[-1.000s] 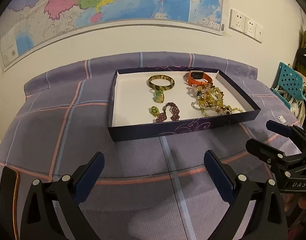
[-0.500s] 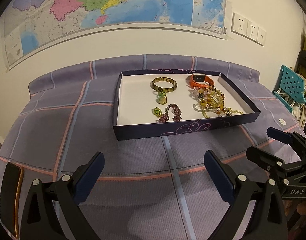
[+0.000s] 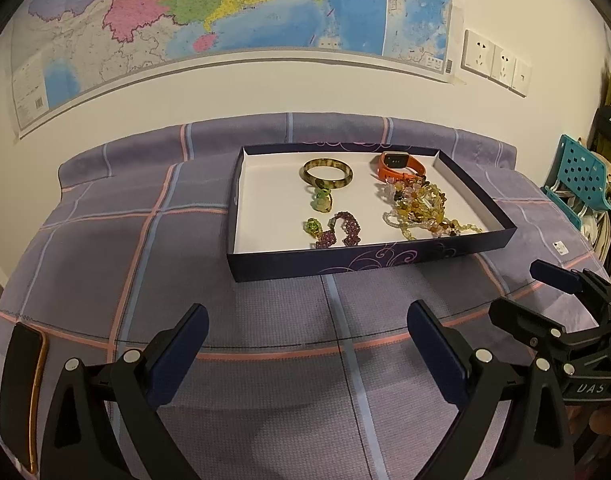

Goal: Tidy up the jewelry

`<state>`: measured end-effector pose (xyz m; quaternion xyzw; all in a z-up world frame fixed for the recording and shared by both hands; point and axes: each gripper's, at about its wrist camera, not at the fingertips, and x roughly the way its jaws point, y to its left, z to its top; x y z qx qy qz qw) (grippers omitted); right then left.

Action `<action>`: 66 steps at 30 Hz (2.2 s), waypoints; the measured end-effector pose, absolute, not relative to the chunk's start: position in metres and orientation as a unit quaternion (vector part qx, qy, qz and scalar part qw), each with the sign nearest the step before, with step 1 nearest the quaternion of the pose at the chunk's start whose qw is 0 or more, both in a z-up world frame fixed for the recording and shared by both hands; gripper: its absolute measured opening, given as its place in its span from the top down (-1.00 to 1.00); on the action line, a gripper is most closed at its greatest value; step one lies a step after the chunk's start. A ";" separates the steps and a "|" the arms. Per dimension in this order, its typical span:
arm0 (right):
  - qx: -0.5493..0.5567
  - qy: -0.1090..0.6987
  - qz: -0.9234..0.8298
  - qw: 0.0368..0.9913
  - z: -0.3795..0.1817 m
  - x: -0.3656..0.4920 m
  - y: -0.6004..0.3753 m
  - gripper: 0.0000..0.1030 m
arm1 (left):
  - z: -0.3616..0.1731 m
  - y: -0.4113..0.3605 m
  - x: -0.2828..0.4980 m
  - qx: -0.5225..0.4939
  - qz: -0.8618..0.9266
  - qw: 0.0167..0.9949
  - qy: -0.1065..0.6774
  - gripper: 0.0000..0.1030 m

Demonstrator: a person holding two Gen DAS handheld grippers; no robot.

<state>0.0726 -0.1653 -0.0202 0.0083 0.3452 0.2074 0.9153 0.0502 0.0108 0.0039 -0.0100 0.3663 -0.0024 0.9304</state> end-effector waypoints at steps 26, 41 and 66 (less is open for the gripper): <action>0.013 0.353 0.212 0.911 -0.024 0.074 -0.166 -0.89 | 0.001 0.009 0.050 -0.005 -0.004 0.929 0.370 -0.87; 0.014 0.357 0.214 0.909 -0.025 0.074 -0.164 -0.89 | -0.001 0.008 0.051 -0.007 -0.004 0.927 0.374 -0.87; 0.015 0.355 0.213 0.910 -0.025 0.074 -0.165 -0.89 | -0.001 0.007 0.051 -0.003 -0.002 0.928 0.372 -0.87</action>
